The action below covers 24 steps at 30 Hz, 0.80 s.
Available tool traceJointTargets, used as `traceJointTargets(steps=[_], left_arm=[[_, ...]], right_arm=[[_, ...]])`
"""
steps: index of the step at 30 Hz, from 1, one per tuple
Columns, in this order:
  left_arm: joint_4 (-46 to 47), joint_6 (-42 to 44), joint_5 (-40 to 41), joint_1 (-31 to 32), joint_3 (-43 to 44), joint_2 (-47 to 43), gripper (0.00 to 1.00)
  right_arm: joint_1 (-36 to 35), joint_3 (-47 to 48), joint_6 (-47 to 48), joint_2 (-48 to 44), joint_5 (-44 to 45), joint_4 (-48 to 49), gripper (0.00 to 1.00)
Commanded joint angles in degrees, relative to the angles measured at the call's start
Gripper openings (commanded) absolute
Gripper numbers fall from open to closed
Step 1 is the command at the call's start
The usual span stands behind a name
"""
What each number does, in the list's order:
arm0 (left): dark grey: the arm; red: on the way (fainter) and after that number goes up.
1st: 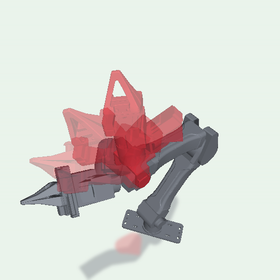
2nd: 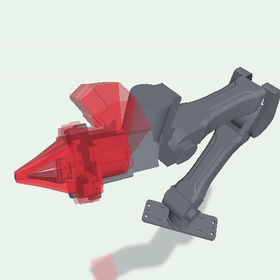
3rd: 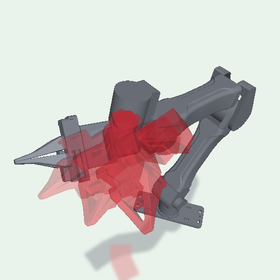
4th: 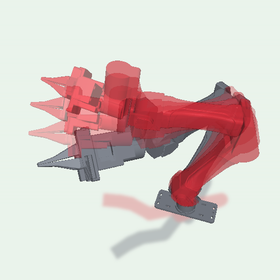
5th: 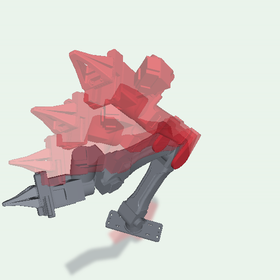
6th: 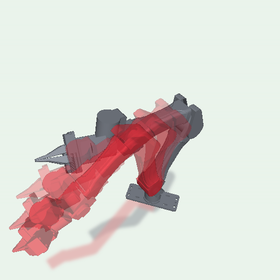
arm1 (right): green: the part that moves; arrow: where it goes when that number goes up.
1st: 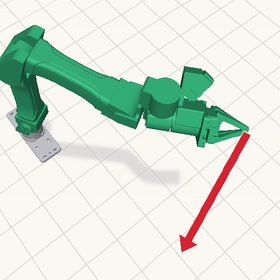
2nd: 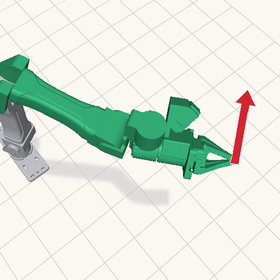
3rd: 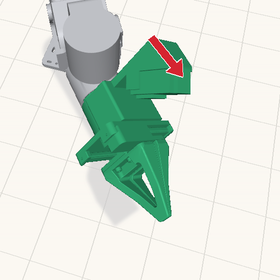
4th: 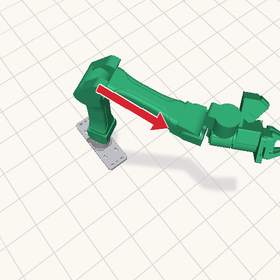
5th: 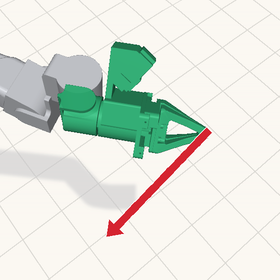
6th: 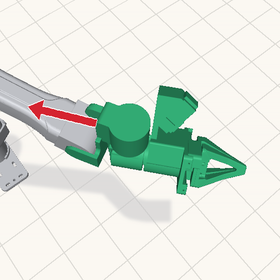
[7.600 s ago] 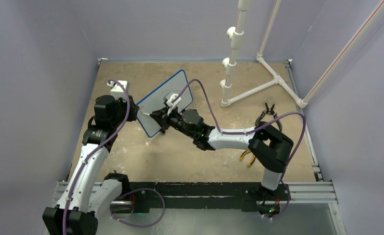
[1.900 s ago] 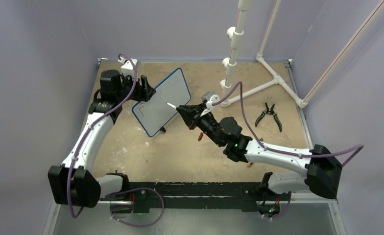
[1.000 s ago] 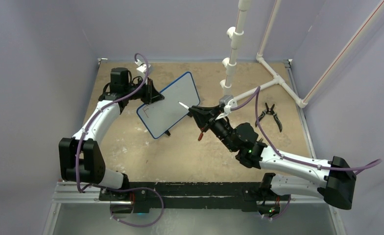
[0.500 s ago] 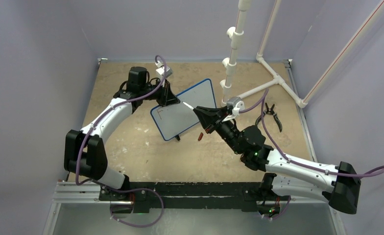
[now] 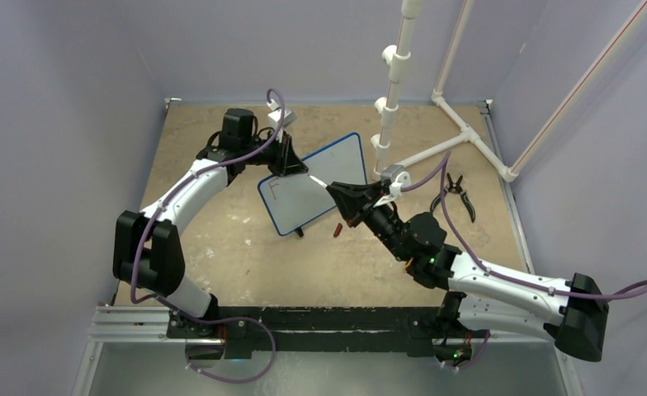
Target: Write a sentence on the whiteboard
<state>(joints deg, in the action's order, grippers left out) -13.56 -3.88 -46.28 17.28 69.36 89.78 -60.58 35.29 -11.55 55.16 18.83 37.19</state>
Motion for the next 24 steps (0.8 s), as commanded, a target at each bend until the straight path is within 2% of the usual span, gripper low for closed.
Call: traceJointTargets(steps=[1,3,6,10,14,17,21,24], left_arm=[[-7.7,0.3,1.6,1.5,-0.6,1.9,0.15],[-8.1,1.2,3.0,1.5,-0.7,-0.1,0.22],[-8.1,2.2,5.7,1.5,-1.5,-3.0,0.26],[-7.2,2.2,6.9,0.6,-3.0,-6.2,0.44],[-4.9,1.4,6.5,-1.0,-4.2,-9.0,0.54],[-2.6,0.2,5.9,-3.2,-5.1,-11.1,0.57],[1.6,-2.4,3.1,-6.6,-7.9,-14.0,0.58],[0.9,-1.4,2.7,-7.4,-8.6,-15.1,0.57]], right_arm=[[0.3,-0.5,-0.1,-2.1,0.7,0.4,0.0],[0.3,-0.9,-0.1,-3.1,0.1,0.1,0.0],[0.3,-1.3,-0.1,-3.9,-0.5,-0.6,0.0],[0.3,-1.2,-0.5,-4.0,-2.3,-2.5,0.0],[0.7,-3.4,0.3,-4.1,-4.8,-0.2,0.0],[3.0,-4.7,0.2,-2.8,-9.8,2.4,0.0],[10.8,-6.5,-2.6,0.0,-22.4,6.9,0.0],[12.1,-5.7,-1.3,2.7,-25.6,7.8,0.0]])
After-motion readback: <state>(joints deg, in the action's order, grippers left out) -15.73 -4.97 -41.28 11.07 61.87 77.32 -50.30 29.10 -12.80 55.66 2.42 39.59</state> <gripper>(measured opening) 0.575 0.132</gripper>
